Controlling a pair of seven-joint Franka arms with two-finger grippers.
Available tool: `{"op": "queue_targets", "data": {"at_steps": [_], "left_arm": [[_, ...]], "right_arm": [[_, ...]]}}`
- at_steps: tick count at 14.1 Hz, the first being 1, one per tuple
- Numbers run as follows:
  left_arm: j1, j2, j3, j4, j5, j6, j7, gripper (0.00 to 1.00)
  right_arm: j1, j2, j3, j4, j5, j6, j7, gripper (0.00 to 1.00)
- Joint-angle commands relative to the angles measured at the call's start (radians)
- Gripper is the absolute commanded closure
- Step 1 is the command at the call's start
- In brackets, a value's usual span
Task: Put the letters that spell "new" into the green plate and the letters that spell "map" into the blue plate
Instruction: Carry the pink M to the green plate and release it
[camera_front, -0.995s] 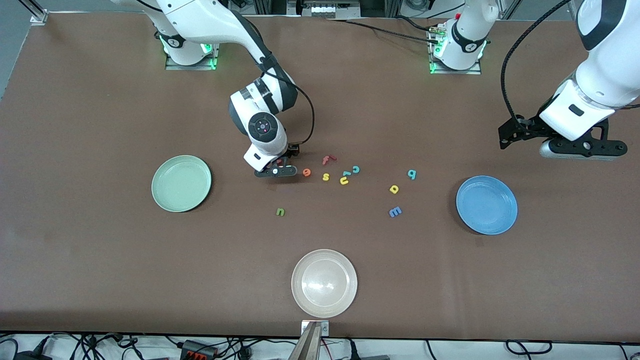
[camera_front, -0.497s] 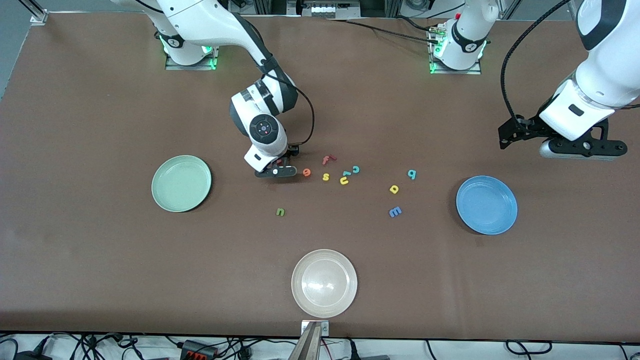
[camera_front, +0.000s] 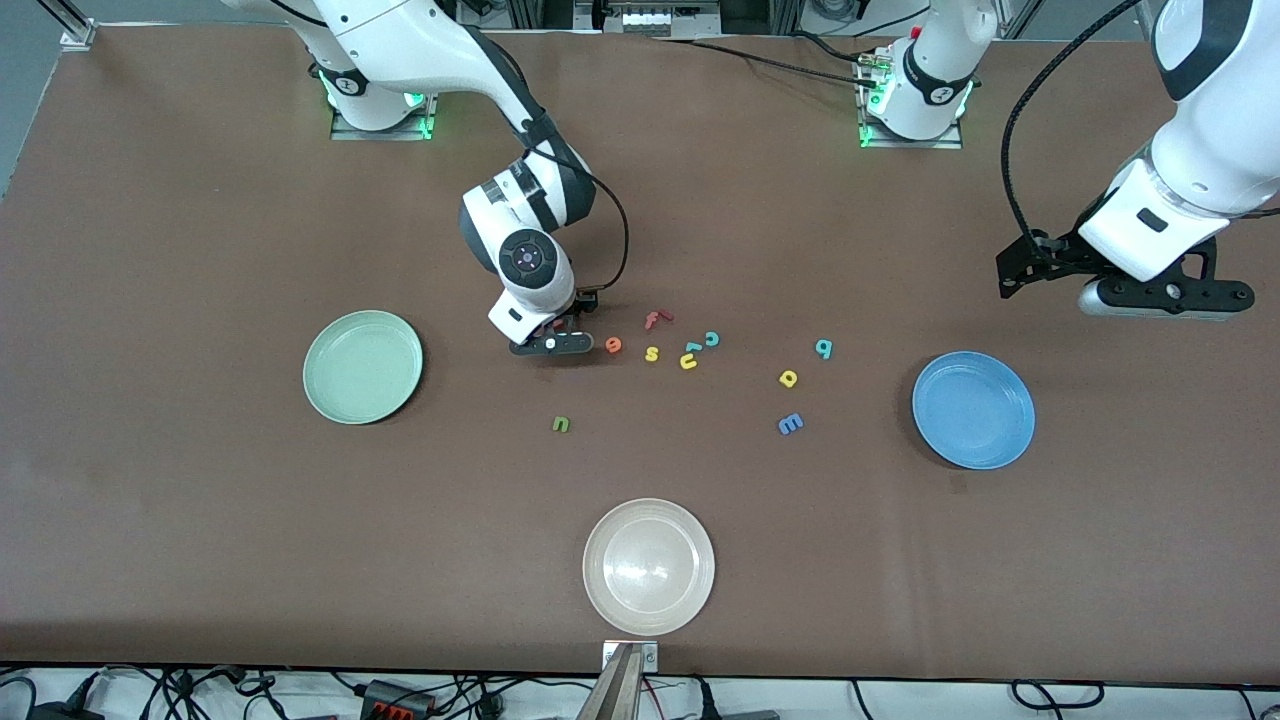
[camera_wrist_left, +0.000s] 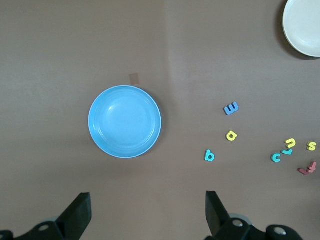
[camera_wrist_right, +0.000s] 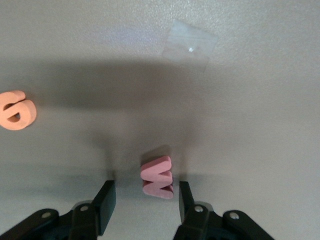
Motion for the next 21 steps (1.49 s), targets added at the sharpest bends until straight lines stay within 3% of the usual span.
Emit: {"op": "queue_targets", "data": {"at_steps": [1,4,7,9,12,18,21], "left_arm": [[-0.001,0.012,-0.004,0.031,-0.02,-0.02,0.002,0.0],[0.001,0.012,-0.004,0.031,-0.02,-0.02,0.009,0.0],[-0.002,0.014,-0.004,0.037,-0.02,-0.02,0.004,0.0],[-0.002,0.014,-0.004,0.037,-0.02,-0.02,0.006,0.0],[-0.001,0.014,-0.004,0.037,-0.02,-0.02,0.007,0.0],[-0.001,0.014,-0.004,0.037,-0.02,-0.02,0.006,0.0],[-0.002,0.014,-0.004,0.037,-0.02,-0.02,0.006,0.0]], "right_arm": [[0.004,0.0,-0.005,-0.007,0.006,0.009,-0.006,0.43],[0.004,0.0,-0.005,-0.006,0.006,0.009,-0.007,0.52],[-0.005,0.0,-0.005,-0.006,0.006,0.008,-0.007,0.82],[-0.009,-0.012,-0.01,-0.001,0.006,0.0,-0.007,0.92],[-0.008,-0.084,-0.072,0.003,0.006,-0.05,-0.007,0.95],[-0.014,-0.135,-0.342,-0.013,0.005,-0.155,-0.185,0.94],[-0.123,-0.119,-0.361,-0.035,0.005,-0.155,-0.344,0.94]]}}
